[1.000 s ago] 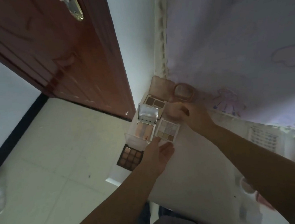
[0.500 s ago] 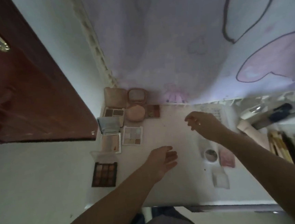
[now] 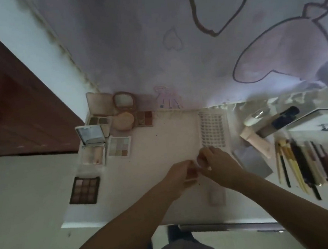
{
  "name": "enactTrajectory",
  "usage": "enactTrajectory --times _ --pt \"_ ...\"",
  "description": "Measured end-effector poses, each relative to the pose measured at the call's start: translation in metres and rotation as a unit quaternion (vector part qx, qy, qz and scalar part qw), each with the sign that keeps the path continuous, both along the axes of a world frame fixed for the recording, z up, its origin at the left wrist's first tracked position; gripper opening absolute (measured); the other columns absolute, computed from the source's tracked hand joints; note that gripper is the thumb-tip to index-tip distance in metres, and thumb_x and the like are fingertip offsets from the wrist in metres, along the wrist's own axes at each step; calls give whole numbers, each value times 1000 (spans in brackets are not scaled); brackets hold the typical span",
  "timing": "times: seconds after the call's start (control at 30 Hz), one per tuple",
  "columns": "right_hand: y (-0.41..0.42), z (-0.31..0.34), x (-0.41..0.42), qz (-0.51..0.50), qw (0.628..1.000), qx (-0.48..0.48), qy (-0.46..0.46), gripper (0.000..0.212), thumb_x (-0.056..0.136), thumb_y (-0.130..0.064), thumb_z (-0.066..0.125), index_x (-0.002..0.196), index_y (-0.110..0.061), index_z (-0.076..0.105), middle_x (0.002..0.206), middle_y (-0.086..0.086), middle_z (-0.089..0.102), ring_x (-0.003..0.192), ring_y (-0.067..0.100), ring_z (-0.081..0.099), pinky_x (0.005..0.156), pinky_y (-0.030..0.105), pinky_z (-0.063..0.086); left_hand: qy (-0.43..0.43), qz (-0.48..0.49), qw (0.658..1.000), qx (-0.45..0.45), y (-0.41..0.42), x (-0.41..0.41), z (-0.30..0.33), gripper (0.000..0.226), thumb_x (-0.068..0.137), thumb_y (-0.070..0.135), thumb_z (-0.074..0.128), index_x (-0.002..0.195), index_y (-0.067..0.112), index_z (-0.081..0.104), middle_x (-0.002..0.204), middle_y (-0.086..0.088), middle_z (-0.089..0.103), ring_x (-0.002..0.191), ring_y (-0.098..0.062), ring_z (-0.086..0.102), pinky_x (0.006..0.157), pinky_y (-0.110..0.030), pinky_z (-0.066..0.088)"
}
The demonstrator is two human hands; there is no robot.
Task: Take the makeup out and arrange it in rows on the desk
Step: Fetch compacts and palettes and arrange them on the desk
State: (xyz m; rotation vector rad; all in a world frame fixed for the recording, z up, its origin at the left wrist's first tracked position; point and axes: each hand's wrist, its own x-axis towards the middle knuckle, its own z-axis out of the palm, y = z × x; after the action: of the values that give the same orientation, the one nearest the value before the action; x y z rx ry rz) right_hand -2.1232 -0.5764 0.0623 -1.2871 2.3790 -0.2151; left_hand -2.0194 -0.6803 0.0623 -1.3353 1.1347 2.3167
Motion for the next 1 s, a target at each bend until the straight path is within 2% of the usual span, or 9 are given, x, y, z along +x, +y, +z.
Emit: enactTrajectory --times 0.1,0.17,0.23,0.33,0.47,0.63,0.77,0.87,1.0 --pt "-13 9 -8 -58 982 -83 -160 40 85 -45 57 120 -26 51 101 -5 57 92 11 56 76 21 44 42 42 998 32 -4 1 9 43 101 37 33 108 5 61 87 -11 64 72 -20 62 65 -28 50" --pt "-20 14 -14 1 983 -90 -162 39 83 -50 56 114 -26 56 101 -5 59 91 10 57 76 23 46 80 57 995 19 -6 3 15 49 102 40 26 104 6 61 77 -8 62 62 -17 61 58 -26 47" --pt "-27 22 -16 49 980 -98 -165 36 83 -52 55 107 -26 59 96 -9 58 86 2 56 70 14 41 93 71 993 -8 -10 5 21 54 101 43 22 100 5 61 69 -7 55 57 -16 54 52 -25 43" --pt "-39 33 -17 83 976 -112 -165 36 85 -49 57 112 -26 57 99 -11 55 87 -3 53 67 7 37 94 92 991 -22 -14 6 30 58 100 48 18 99 3 54 64 -5 45 51 -14 42 47 -22 35" --pt "-52 50 -17 207 965 -90 -137 44 87 -46 55 127 -29 48 109 -16 45 97 1 45 77 11 35 138 124 980 68 -23 22 37 53 100 49 20 101 10 54 67 -5 47 52 -13 35 42 -20 24" --pt "-63 62 -24 288 940 -90 -161 47 86 -38 62 130 -29 47 117 -20 47 102 -13 42 83 2 31 160 75 972 155 -38 40 36 47 95 55 35 101 10 49 74 -7 48 52 -11 39 38 -14 27" --pt "-72 62 -21 327 929 -122 -119 47 87 -33 62 131 -25 47 128 -13 48 111 -1 42 95 14 32 140 104 957 231 -54 43 28 46 90 50 45 94 4 52 68 -6 48 48 -10 40 32 -12 29" --pt "-80 56 -32 259 943 -145 -150 49 84 -31 65 128 -31 45 125 -19 46 112 -4 45 91 10 38 123 190 944 239 -66 51 21 42 92 48 44 94 6 51 69 -10 49 48 -13 46 32 -14 35" --pt "-99 28 -50 33 932 -178 -314 43 80 -17 71 117 -22 48 115 -5 57 107 6 57 83 18 50 131 251 954 101 -78 56 14 29 93 33 51 103 6 57 86 -15 60 70 -21 63 57 -25 54"
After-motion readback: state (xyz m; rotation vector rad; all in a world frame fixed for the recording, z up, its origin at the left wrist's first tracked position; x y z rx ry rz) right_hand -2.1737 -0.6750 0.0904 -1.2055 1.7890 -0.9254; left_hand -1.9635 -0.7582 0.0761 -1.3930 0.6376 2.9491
